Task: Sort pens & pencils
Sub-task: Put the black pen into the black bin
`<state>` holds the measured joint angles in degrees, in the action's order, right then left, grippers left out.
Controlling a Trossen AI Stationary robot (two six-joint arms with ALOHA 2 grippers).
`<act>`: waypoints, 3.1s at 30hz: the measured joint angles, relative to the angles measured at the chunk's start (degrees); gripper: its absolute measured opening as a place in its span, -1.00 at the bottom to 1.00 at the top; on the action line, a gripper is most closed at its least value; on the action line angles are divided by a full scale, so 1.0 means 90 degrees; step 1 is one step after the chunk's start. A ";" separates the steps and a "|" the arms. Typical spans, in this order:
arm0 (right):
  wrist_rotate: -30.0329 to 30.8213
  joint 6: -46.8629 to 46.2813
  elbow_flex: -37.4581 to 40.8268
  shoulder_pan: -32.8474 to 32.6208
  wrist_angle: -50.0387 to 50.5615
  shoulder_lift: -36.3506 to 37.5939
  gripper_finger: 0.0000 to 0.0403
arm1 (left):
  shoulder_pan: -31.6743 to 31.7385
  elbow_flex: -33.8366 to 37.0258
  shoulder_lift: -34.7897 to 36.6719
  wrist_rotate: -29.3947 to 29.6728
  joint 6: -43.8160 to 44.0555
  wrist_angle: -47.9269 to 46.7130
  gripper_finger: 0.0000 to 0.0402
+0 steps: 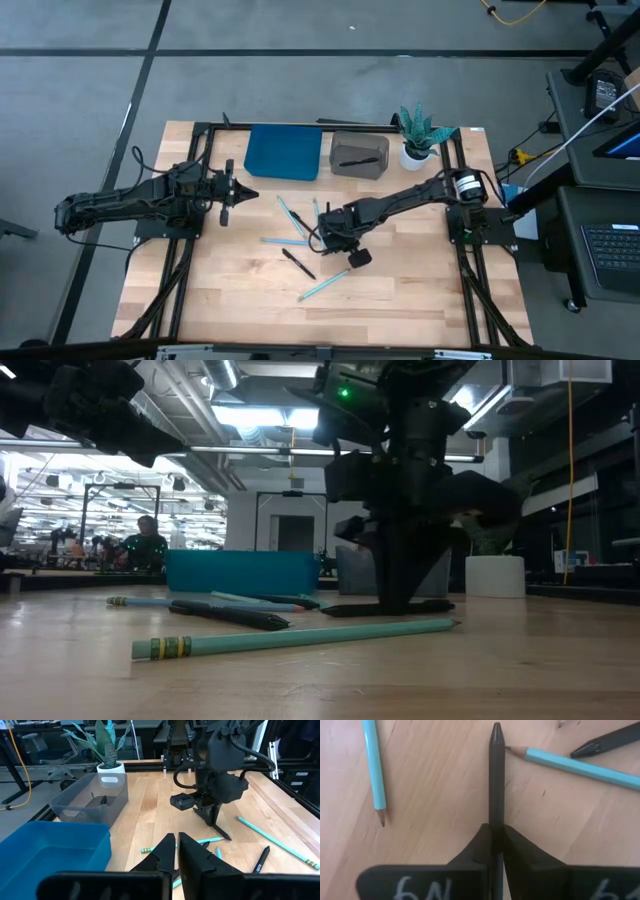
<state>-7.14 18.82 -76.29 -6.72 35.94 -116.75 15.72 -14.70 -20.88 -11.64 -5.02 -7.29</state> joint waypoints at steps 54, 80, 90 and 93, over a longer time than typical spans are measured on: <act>0.0687 -0.0068 -0.1701 0.0457 0.1589 0.1444 -0.86 | -0.0002 0.0000 0.0000 -0.0002 -0.0185 -0.0318 -0.98; 0.0605 -0.0026 -0.0973 0.1171 0.0740 0.2796 -0.86 | 0.0000 0.0000 0.0002 -0.0002 -0.0340 -0.0475 -0.92; 0.0565 -0.0036 0.1763 0.1391 -0.1993 0.4663 -0.86 | 0.0000 0.0000 0.0001 -0.0002 -0.0340 -0.0472 -0.99; 0.0306 -0.0045 0.2378 0.1557 -0.2679 0.5071 -0.86 | 0.0000 0.0000 0.0000 -0.0002 -0.0338 -0.0473 -0.98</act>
<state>-4.38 18.42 -54.89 7.29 11.83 -71.11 15.73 -14.70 -20.88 -11.66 -8.05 -11.54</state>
